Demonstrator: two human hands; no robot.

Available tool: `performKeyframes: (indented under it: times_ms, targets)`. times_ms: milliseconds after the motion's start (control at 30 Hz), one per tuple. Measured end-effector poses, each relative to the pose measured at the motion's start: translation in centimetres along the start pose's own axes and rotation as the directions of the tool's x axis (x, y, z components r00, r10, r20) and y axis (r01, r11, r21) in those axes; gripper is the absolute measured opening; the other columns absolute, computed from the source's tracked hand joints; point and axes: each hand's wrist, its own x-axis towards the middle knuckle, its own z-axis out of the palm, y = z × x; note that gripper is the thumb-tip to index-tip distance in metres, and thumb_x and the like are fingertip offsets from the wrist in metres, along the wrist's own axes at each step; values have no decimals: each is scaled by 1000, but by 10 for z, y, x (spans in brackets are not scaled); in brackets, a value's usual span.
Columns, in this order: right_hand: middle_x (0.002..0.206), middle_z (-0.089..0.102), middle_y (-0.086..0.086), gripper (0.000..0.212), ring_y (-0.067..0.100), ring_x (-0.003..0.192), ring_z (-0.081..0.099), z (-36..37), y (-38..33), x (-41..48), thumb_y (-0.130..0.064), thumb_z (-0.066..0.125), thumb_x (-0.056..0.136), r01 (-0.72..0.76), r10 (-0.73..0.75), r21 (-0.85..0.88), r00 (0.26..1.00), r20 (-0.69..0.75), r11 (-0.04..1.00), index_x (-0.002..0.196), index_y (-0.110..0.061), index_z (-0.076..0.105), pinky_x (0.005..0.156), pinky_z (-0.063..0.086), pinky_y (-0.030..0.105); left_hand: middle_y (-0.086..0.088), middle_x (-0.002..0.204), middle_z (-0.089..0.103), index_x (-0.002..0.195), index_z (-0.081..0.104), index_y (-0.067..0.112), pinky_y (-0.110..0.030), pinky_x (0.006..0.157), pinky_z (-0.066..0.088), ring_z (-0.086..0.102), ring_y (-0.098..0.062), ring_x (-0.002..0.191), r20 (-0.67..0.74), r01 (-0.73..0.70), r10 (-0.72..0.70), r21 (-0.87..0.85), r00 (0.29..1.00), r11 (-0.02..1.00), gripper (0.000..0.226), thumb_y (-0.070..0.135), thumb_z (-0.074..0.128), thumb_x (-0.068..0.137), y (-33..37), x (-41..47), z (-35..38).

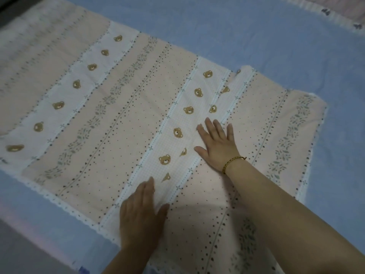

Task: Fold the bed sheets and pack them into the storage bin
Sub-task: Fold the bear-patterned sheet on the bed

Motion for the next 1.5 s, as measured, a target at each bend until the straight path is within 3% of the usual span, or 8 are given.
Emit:
performKeyframes:
  times_ms: [200,367,500,600,900,1067,1233,1500]
  targets:
    - [146,-29,-8,114,17,142,-18,11,21,12,-78,-37,45,110,-110,-116,994,9,987,145,-28,-15,108,-21,40,-17,129,56,131,39,14,-33,112,1,31,-27,126,42,-230,228,48,973,972,62,54,7,95,12,17,34]
    - [154,-21,1,73,18,143,-17,-17,75,63,-64,9,89,-142,134,-141,989,-60,980,147,-24,-12,113,-13,46,-9,135,45,132,37,14,-32,114,5,13,-14,142,-149,-285,282,3,948,959,63,57,11,94,1,27,59]
    - [156,-9,6,73,21,144,-8,-41,87,100,-49,34,94,-412,515,346,803,-299,843,148,-15,-2,116,-6,44,-10,106,69,120,46,14,-20,106,20,46,-19,104,-390,-344,312,-14,866,939,55,50,12,97,-2,32,55]
    - [155,11,7,80,21,144,7,-56,86,130,-52,47,88,-442,715,635,649,-261,634,147,-9,14,117,0,41,-1,77,72,106,60,13,-28,71,44,64,-20,74,-372,-272,243,-25,896,962,56,48,17,97,-3,45,45]
    - [127,50,18,21,26,116,48,-71,70,138,-15,30,100,-354,666,587,566,-486,728,115,-10,45,90,34,26,-1,42,59,67,73,16,-13,33,31,49,-9,28,-435,-285,252,-11,865,959,70,41,17,99,-7,45,21]
    - [135,45,16,37,27,129,37,-77,41,142,-23,29,100,-347,533,443,737,-417,827,126,-1,42,111,17,37,1,54,66,93,68,18,-21,54,44,62,-15,49,-375,-166,155,5,914,986,65,45,10,99,-26,36,24]
    - [156,-14,3,61,25,143,-13,-42,16,121,-48,15,97,-434,466,223,878,-113,873,148,-22,-3,109,-9,59,-15,114,65,124,44,15,-41,109,15,43,-27,110,-330,-194,219,107,918,975,48,43,14,98,-22,30,37]
    - [153,-24,1,71,24,141,-21,16,-35,11,-65,4,88,-57,56,34,998,33,998,145,-28,-16,108,-16,57,-15,130,56,132,38,18,-38,110,5,33,-28,124,-49,-159,166,116,985,980,61,55,6,95,-15,21,39]
